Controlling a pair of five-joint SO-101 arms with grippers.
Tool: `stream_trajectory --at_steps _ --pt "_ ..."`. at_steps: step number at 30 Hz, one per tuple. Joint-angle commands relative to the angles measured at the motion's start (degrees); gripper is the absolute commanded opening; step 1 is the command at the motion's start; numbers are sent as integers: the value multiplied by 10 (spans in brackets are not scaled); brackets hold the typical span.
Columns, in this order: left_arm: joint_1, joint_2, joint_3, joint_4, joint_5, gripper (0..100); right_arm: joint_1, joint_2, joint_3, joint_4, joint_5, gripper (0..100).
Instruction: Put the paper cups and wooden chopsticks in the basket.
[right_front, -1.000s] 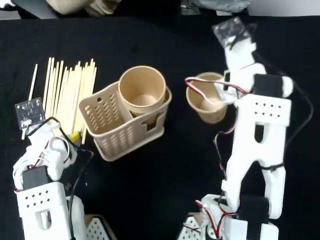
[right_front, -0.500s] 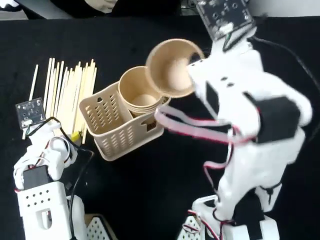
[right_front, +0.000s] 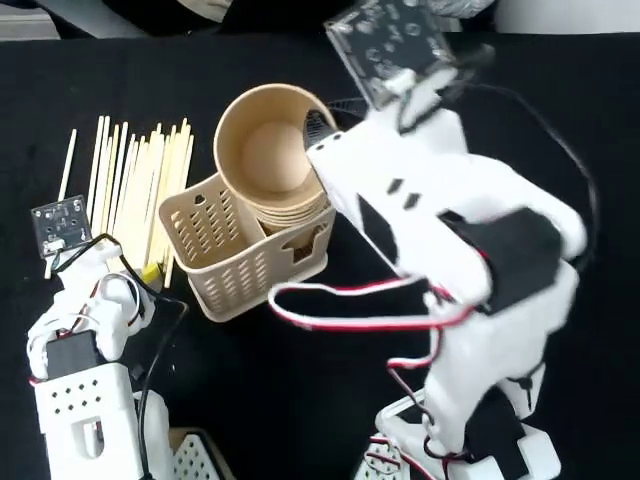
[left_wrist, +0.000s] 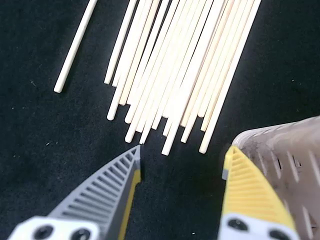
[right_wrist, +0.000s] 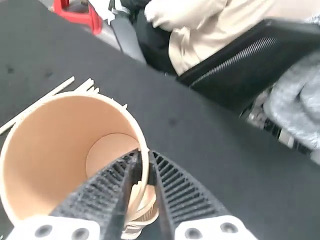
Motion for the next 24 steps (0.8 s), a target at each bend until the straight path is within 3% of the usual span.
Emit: stream_trajectory --at_steps 1,11,18,24 --pt "-3 -4 -6 -8 7 263 -6 -12 79 -52 -6 11" --pt "-1 -4 -6 -8 7 263 32 -12 160 -83 -6 18" --pt "-1 -4 -5 -7 7 263 -36 -12 194 -80 62 332" --pt "0 -4 -5 -7 7 263 -25 -12 184 -93 50 359"
